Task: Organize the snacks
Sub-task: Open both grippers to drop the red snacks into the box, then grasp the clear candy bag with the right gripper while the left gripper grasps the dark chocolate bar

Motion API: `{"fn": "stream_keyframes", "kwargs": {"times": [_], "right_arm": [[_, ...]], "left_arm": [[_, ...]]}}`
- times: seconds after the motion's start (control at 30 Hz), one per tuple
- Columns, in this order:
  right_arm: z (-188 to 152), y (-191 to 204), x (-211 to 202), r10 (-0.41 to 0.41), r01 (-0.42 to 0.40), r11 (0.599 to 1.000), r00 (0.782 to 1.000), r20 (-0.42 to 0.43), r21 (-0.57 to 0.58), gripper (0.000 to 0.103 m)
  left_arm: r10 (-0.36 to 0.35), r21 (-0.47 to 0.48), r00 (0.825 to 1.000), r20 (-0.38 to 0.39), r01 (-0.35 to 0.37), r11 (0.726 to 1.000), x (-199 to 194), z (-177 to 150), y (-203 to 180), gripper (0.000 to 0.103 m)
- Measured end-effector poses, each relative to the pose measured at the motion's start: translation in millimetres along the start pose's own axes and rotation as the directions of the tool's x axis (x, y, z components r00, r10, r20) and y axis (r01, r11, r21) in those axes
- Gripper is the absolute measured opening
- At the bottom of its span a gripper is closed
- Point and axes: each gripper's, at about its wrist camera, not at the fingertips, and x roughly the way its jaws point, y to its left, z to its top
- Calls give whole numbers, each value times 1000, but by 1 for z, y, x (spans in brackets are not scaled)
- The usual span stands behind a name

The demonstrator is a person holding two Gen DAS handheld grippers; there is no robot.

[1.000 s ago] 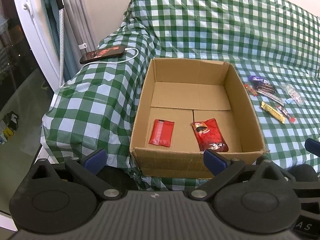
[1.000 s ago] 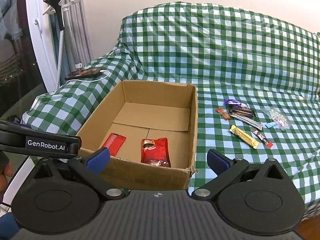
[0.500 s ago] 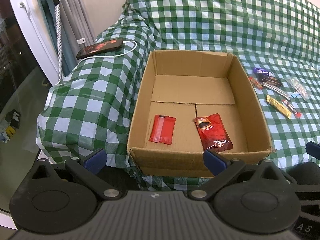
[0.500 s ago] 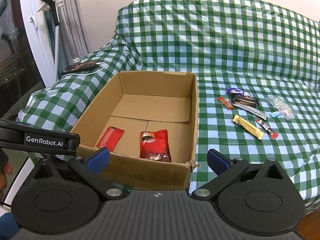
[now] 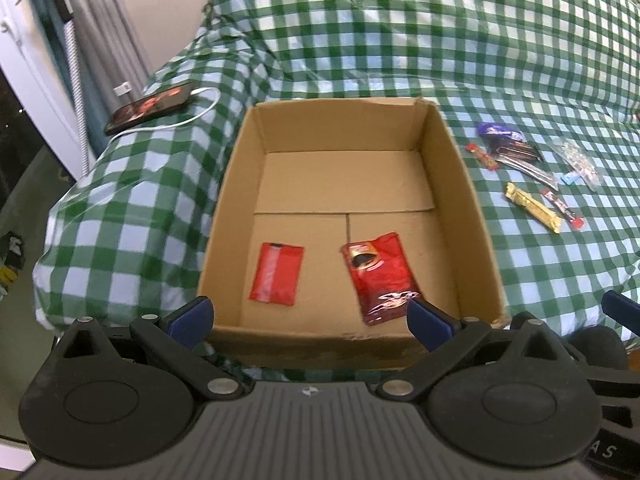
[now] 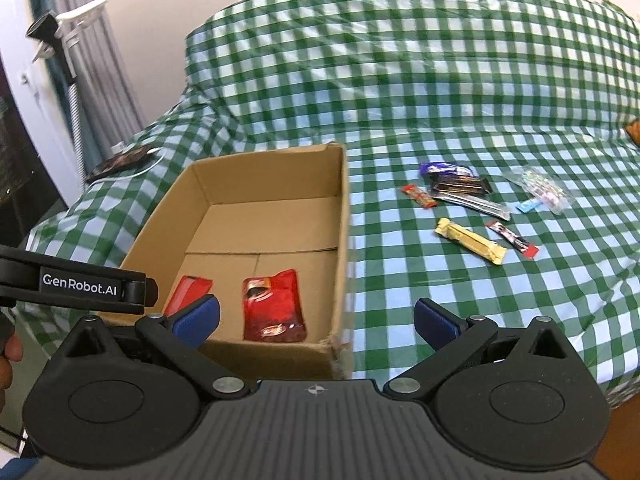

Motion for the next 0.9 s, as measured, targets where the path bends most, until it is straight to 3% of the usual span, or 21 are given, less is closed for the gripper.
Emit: {"fn": "stream_keyframes", "kwargs": {"times": [0.5,0.9], "right_arm": [[13,-84,17,-112,111,985,994,5,130,103],[25,-199,38,-303,291,910,953,-7,294,103]], "left_arm": [[-35,120,999,-30,39,992,22,39,-79,103],[-81,274,997,-12,81,958,73,107,-185,103]]}}
